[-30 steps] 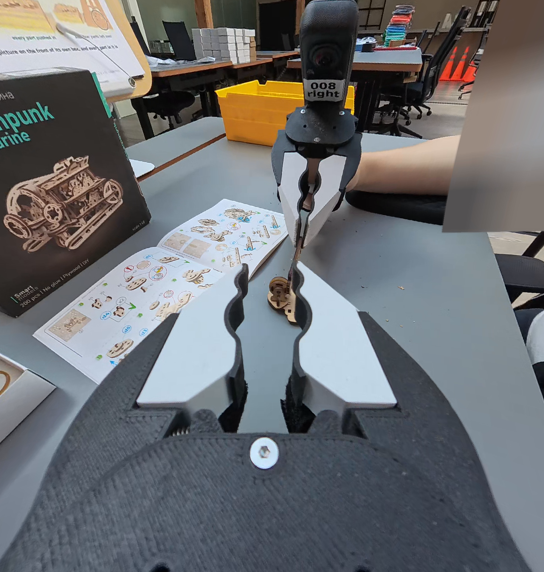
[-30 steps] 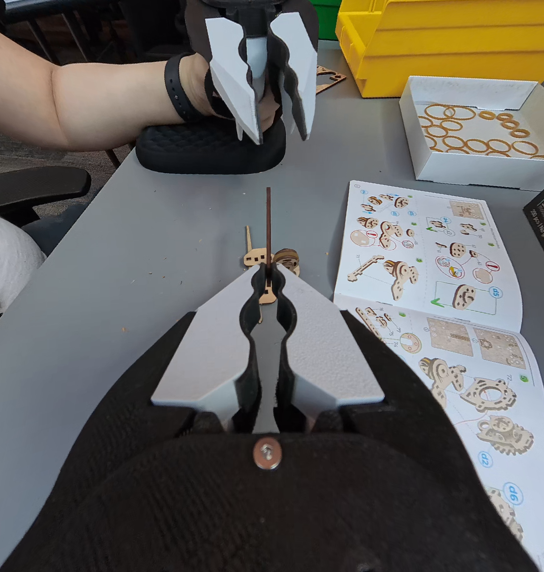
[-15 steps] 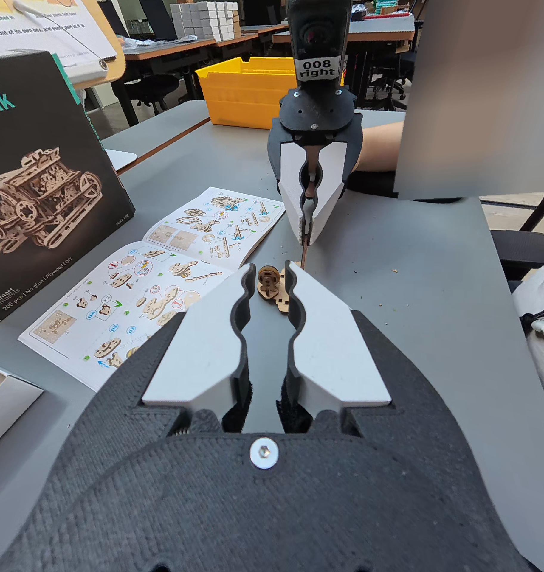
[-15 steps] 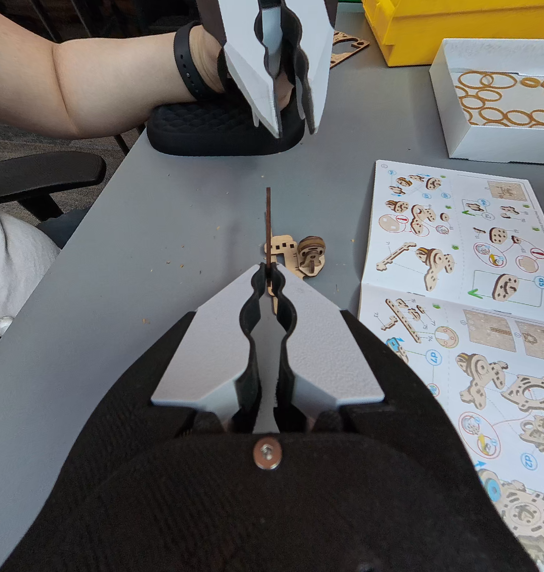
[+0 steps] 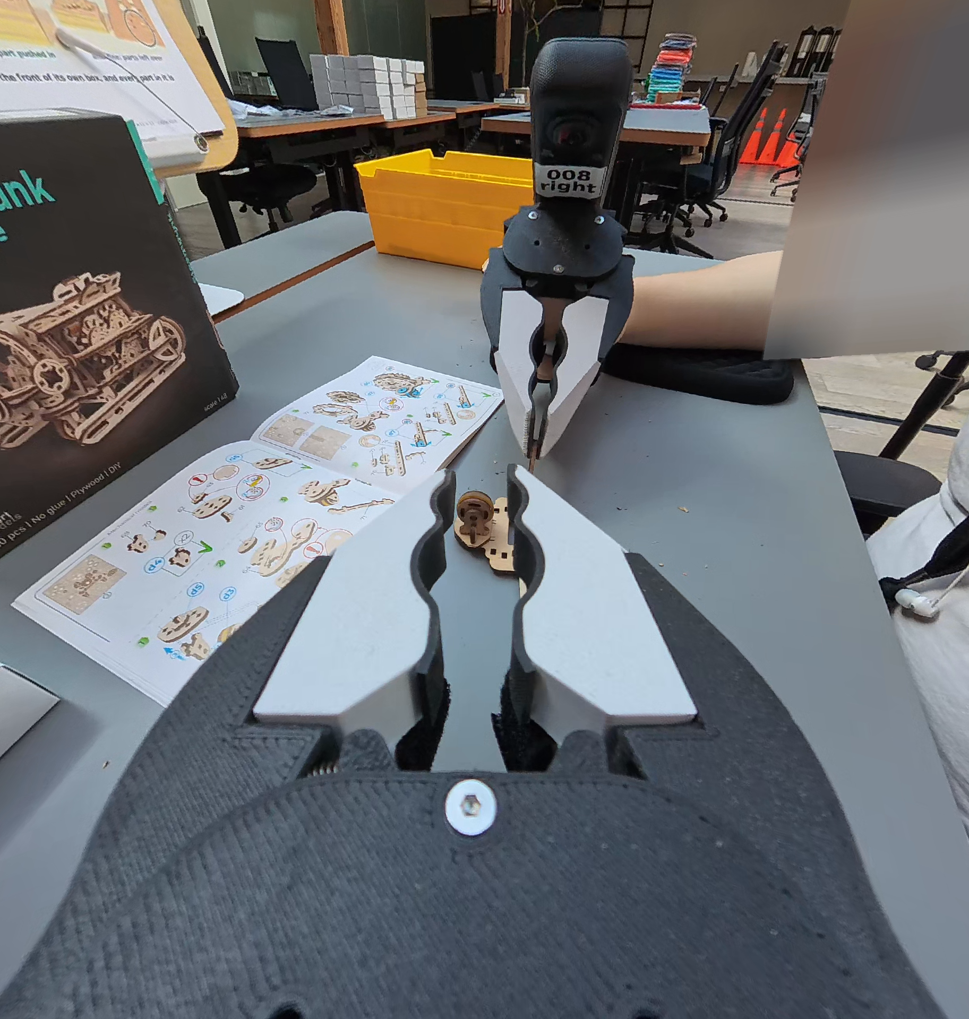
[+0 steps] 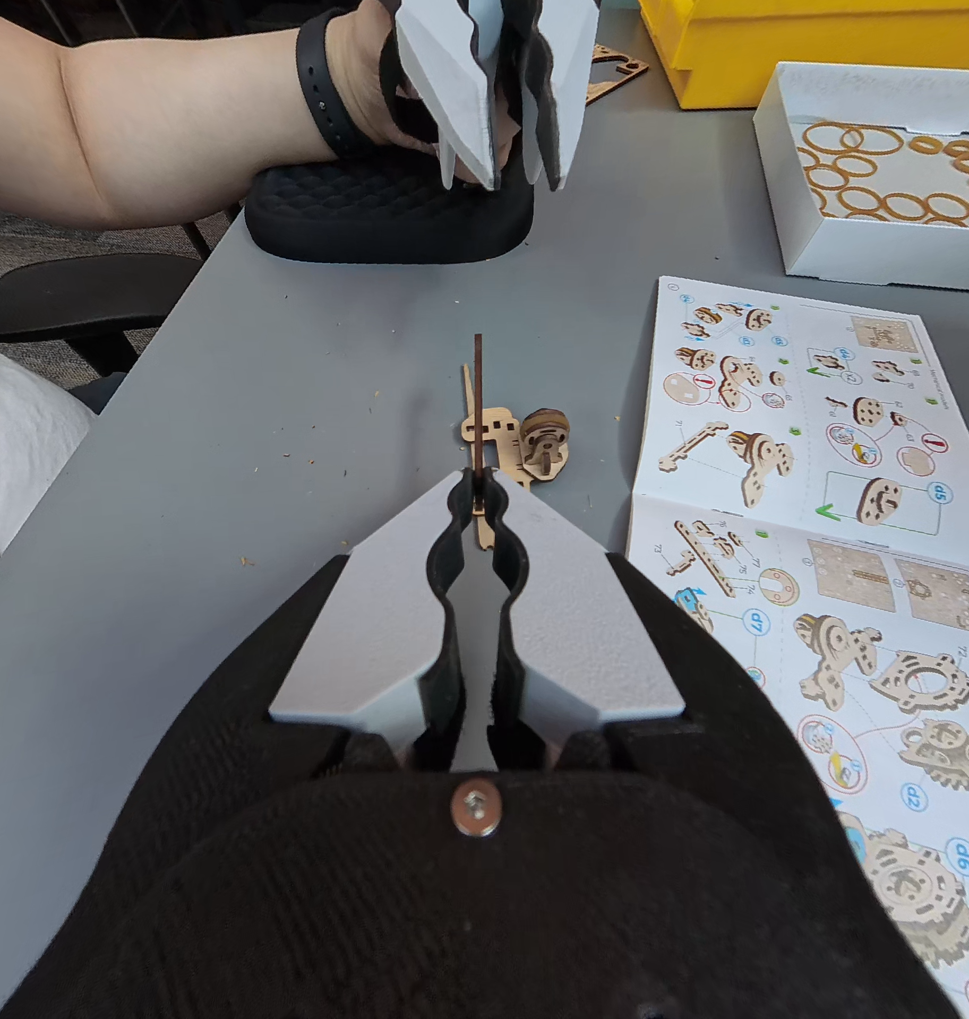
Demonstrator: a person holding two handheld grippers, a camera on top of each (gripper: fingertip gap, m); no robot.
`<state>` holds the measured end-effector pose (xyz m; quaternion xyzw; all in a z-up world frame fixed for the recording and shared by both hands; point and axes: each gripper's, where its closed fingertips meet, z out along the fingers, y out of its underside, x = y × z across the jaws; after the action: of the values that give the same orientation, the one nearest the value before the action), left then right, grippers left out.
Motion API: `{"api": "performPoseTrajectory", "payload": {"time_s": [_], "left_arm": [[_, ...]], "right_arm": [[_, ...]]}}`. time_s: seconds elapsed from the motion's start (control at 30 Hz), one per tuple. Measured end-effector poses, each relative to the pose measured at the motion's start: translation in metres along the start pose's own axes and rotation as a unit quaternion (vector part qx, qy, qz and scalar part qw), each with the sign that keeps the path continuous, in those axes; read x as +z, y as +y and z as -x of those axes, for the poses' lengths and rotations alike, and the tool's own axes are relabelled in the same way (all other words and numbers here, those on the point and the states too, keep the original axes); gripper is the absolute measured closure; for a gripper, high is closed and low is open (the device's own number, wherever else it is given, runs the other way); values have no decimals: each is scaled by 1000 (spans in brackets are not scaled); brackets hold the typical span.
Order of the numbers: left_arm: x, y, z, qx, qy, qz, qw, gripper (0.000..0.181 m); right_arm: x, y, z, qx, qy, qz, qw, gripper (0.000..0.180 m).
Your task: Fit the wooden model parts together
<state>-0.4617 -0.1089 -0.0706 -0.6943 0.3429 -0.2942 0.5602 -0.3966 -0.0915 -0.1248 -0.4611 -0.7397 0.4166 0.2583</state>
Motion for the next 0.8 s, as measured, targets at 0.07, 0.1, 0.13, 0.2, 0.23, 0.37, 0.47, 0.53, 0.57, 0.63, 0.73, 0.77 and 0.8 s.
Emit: {"api": "performPoseTrajectory", "payload": {"time_s": [0.07, 0.1, 0.13, 0.2, 0.23, 0.37, 0.47, 0.53, 0.57, 0.63, 0.73, 0.77, 0.8], "left_arm": [[1, 1, -1, 1, 3, 3, 1000, 164], [1, 1, -2, 4, 4, 5, 1000, 164], [1, 2, -3, 7, 5, 8, 1000, 164], [2, 3, -5, 15, 5, 12, 1000, 164], [3, 3, -5, 17, 5, 14, 1000, 164], [4, 5, -5, 22, 1, 21, 1000, 163], [9, 11, -8, 38, 1, 45, 998, 163], [15, 17, -11, 47, 0, 63, 997, 161], [18, 18, -14, 49, 5, 68, 996, 161], [22, 22, -15, 55, 3, 83, 995, 161], [24, 24, -15, 57, 4, 92, 994, 162], [24, 25, -16, 60, 4, 95, 994, 162], [24, 26, -16, 65, 2, 98, 993, 162]], "right_arm": [[1, 1, 0, -2, -1, 4, 1000, 178], [2, 1, 0, -4, -1, 5, 1000, 178], [2, 2, 1, -5, -2, 6, 1000, 178], [3, 2, 0, -7, -2, 8, 1000, 178], [3, 2, -1, -9, 1, 9, 1000, 178], [1, -1, -5, -12, 10, 1, 1000, 178], [2, 1, -6, -10, 9, 4, 1000, 178], [3, 1, -6, -14, 9, 6, 1000, 178], [4, 1, -6, -14, 8, 7, 1000, 178], [5, 1, -6, -17, 9, 9, 1000, 178], [8, 1, -8, -21, 11, 14, 1000, 178], [9, 2, -8, -21, 11, 15, 1000, 178], [9, 2, -8, -21, 12, 17, 1000, 178]]}}
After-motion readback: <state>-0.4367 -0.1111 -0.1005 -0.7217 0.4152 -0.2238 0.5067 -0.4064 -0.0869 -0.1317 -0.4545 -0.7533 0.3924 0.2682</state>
